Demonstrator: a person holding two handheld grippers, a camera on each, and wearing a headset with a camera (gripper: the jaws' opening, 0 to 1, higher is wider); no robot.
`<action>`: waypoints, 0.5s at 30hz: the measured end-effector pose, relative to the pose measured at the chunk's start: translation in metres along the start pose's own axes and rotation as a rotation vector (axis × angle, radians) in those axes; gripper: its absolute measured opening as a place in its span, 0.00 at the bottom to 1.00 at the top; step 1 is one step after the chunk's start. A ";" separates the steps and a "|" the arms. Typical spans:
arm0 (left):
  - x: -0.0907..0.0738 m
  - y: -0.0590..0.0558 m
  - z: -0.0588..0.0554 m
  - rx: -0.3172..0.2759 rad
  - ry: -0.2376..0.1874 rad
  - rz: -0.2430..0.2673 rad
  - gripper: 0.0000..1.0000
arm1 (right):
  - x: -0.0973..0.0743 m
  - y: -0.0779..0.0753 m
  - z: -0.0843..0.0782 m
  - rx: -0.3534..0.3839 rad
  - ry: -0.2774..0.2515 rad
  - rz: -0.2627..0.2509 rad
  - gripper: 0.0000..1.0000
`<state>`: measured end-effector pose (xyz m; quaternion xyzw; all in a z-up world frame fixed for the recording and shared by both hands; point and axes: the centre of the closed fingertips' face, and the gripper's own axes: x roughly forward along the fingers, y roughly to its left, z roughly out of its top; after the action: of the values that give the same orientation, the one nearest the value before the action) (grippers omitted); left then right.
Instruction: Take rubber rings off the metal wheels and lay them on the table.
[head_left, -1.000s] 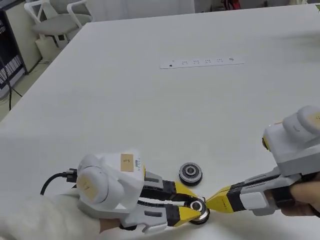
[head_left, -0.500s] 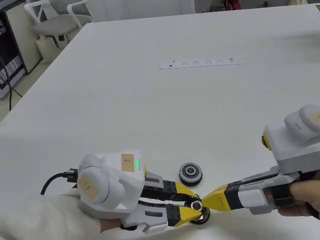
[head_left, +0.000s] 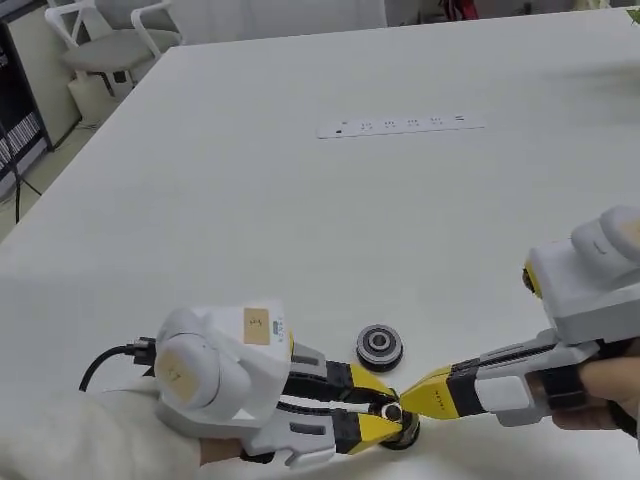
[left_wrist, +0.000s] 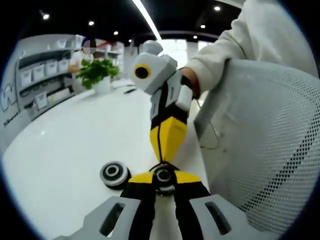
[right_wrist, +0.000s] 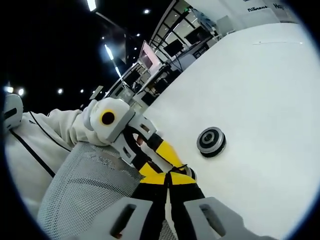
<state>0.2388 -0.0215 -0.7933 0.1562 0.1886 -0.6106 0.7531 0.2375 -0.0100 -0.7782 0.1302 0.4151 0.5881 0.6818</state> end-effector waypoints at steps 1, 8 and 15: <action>0.000 0.000 0.000 -0.003 0.003 0.000 0.14 | 0.000 -0.002 -0.001 -0.001 0.003 -0.008 0.00; 0.002 0.000 0.001 -0.018 0.045 0.002 0.14 | 0.001 -0.005 -0.002 -0.036 0.020 -0.033 0.00; 0.000 -0.004 0.001 -0.041 0.066 -0.027 0.19 | -0.002 -0.011 -0.003 -0.042 0.025 -0.059 0.00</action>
<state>0.2347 -0.0226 -0.7922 0.1580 0.2279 -0.6114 0.7412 0.2428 -0.0157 -0.7862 0.0962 0.4146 0.5780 0.6963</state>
